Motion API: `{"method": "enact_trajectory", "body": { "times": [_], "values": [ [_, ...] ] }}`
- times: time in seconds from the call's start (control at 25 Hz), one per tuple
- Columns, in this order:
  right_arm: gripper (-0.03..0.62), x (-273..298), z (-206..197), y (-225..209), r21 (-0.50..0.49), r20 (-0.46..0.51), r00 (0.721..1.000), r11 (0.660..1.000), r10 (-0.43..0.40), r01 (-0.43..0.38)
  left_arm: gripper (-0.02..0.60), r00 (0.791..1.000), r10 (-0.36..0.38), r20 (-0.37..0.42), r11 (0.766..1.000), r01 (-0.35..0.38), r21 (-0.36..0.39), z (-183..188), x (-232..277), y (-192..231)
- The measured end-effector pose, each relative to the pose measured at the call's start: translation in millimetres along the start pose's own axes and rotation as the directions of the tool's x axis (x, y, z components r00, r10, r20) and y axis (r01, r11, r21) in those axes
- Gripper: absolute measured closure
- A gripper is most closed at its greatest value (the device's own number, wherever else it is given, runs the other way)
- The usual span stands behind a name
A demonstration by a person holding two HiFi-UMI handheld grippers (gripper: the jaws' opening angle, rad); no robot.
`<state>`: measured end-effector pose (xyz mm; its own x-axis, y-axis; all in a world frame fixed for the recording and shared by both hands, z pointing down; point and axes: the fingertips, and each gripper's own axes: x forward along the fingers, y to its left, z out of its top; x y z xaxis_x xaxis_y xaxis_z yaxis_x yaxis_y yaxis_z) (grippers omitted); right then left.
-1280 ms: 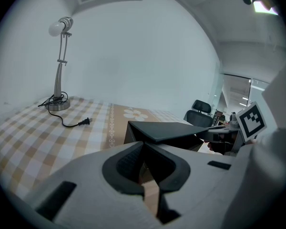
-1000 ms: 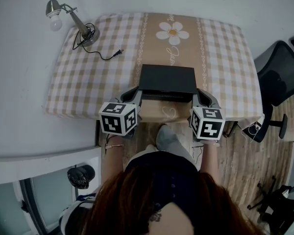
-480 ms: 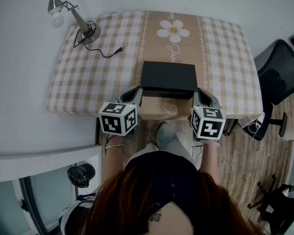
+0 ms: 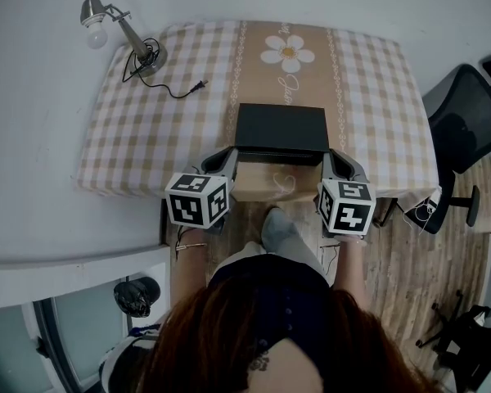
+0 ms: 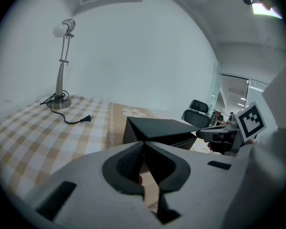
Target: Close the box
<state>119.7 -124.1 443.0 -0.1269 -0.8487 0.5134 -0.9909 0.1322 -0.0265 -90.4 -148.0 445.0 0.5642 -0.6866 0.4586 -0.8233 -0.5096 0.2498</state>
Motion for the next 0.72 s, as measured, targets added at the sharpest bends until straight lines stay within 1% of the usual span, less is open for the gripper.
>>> {"method": "enact_trajectory", "body": {
  "times": [0.44,0.72],
  "values": [
    [0.577,-3.7,-5.9,-0.5,0.013,-0.003,1.0,1.0,-0.011,0.011,0.559,1.0,-0.014,-0.007,1.0,0.014,0.008,-2.6,-0.5,-2.0],
    [0.577,-4.8,-16.1,-0.2,0.019,-0.028,0.999,1.0,-0.016,0.016,0.56,1.0,-0.018,-0.009,1.0,0.018,0.01,-6.2,-5.9,-3.5]
  ]
}}
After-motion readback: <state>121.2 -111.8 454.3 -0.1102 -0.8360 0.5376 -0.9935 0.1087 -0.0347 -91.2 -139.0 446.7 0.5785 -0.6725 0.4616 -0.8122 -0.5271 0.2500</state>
